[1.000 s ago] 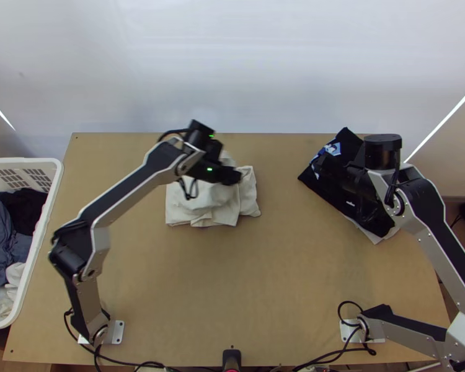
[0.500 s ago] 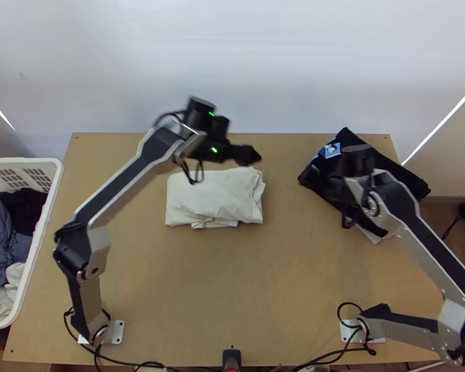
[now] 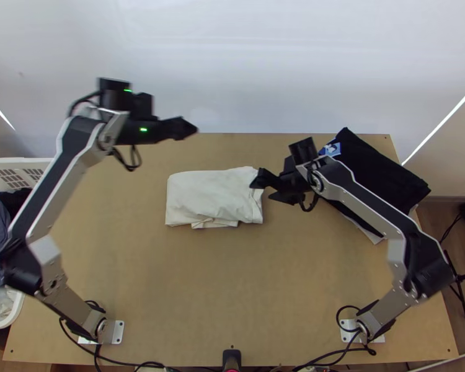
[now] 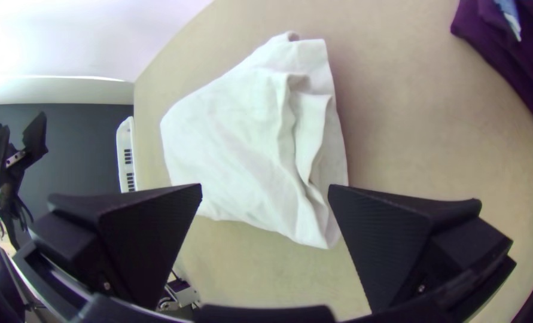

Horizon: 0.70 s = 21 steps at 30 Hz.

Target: Fold the t-shirt

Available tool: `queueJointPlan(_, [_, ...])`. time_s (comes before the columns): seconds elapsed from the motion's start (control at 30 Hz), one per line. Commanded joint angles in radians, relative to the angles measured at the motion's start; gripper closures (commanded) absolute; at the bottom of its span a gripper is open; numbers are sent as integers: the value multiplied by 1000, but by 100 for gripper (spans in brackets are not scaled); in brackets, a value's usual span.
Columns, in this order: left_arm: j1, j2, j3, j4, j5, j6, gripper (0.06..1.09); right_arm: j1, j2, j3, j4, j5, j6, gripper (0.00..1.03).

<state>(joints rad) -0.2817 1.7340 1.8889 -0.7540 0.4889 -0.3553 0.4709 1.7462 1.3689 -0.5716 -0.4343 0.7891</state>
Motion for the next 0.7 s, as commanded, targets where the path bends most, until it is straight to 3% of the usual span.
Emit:
queueJointPlan(0.0, [122, -119, -71, -1, 0, 7, 10, -29, 133, 35, 39, -119, -34, 5])
queueJointPlan(0.17, [161, -139, -53, -1, 0, 9, 10, -67, 139, -28, 113, -44, -110, 5])
queueJointPlan(0.33, [171, -143, -62, -7, 0, 7, 10, -95, 174, -33, 147, -35, -177, 5])
queueJointPlan(0.67, [237, -162, -80, 2, -35, 13, 10, -94, 299, 29, 179, -38, -185, 5])
